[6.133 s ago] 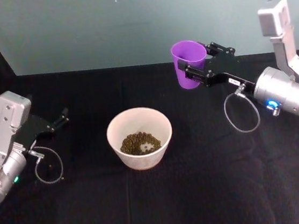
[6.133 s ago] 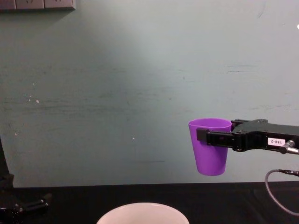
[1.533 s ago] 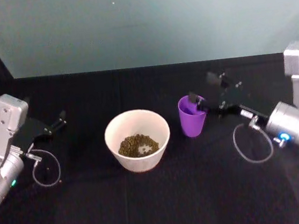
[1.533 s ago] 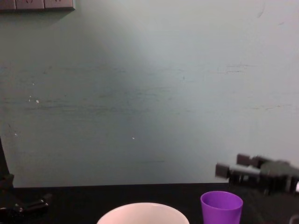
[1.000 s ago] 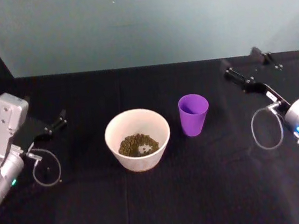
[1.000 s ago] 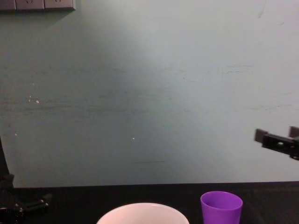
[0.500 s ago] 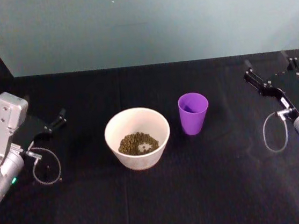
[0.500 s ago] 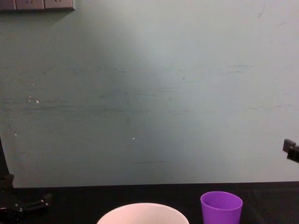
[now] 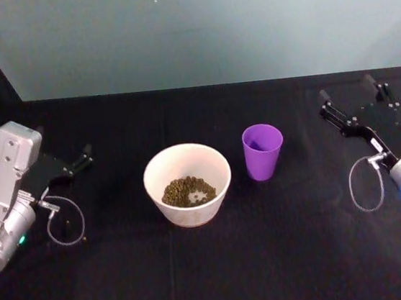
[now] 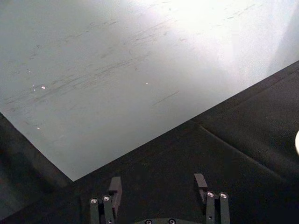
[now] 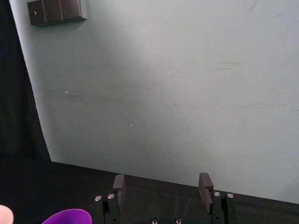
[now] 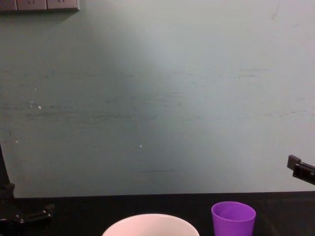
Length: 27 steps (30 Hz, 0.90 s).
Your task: Pick up the cup and pour the mung beans from the cup into the bowl.
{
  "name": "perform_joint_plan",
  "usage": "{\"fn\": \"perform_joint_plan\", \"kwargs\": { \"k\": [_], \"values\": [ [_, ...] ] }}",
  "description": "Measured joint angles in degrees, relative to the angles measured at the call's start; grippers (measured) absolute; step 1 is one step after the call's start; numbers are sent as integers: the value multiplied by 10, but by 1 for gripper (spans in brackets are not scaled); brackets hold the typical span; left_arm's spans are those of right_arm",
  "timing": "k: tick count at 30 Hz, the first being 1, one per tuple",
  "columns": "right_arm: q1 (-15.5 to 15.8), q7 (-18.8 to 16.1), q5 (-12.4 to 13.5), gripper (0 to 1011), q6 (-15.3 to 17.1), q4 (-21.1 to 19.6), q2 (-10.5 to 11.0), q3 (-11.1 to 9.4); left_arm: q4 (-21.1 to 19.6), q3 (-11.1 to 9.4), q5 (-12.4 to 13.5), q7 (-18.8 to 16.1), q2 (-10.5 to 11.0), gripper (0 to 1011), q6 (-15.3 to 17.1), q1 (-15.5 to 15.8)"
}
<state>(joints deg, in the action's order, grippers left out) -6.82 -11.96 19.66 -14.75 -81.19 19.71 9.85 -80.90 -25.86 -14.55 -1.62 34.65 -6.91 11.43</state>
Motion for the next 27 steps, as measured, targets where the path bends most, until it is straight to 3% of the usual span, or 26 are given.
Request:
{"fn": "perform_joint_plan", "kwargs": {
  "k": [27],
  "values": [
    [2,9,-1,1002,4,-5,0,-2,0,0,0,0,0,1012,0,0]
  ]
}}
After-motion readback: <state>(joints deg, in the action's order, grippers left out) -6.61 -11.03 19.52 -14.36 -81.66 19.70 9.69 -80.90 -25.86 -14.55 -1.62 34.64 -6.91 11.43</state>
